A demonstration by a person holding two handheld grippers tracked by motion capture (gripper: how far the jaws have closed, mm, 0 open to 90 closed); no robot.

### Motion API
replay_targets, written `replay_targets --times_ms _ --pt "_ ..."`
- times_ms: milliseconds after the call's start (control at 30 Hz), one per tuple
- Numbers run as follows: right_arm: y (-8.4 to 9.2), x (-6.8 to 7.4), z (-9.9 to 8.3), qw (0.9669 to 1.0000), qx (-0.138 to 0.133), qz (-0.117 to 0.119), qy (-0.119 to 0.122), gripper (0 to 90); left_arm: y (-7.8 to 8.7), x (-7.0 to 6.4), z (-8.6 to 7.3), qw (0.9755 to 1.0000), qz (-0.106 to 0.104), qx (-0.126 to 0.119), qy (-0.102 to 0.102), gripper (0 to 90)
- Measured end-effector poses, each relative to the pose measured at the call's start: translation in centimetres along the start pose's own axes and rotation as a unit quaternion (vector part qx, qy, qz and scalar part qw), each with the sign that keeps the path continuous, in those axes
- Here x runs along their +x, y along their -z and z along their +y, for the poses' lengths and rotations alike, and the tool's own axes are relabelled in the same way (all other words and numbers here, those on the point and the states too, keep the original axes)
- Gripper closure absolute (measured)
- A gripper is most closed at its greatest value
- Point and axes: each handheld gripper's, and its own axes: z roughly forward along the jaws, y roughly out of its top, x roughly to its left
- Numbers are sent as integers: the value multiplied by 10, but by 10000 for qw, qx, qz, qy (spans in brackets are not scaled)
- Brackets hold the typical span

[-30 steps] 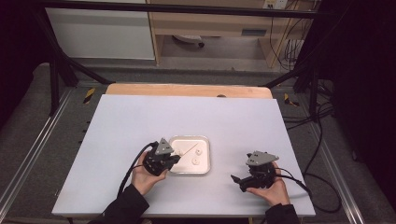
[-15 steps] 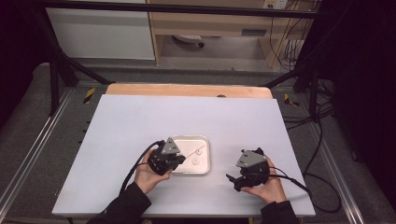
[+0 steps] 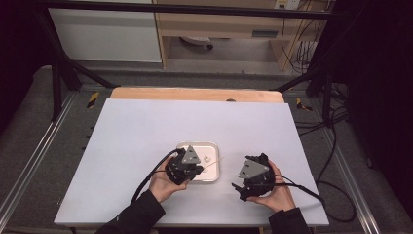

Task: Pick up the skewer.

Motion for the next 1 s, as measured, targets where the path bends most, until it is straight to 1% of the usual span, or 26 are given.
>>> replay_targets --times_ms 167,300,333,367,567,733,800,900,1000 --pt "0 3 2 9998 30 -60 199 61 -5 -8 9 9998 -109 74 -157 888" --pt "0 5 2 9995 43 -33 296 66 -10 -13 14 9994 -196 136 -242 888" --pt "-1 6 3 9993 77 -35 375 71 -11 -14 16 9993 -212 151 -260 888" --pt "-1 6 3 9993 77 -35 375 71 -12 -15 17 9992 -236 158 -283 888" --pt "0 8 3 9979 72 -18 644 113 -17 -20 24 9984 -285 265 -419 888" --pt "-1 9 2 9952 78 -39 979 167 -22 -24 28 9976 -334 353 -489 888" --pt "-1 9 1 9937 99 -44 1115 205 -24 -25 29 9971 -357 402 -530 888" --pt "-2 10 0 9909 67 9 1345 257 -27 -27 32 9965 -403 443 -575 888" --pt "-4 11 -1 9875 27 31 1575 319 -30 -30 34 9963 -436 455 -577 888"
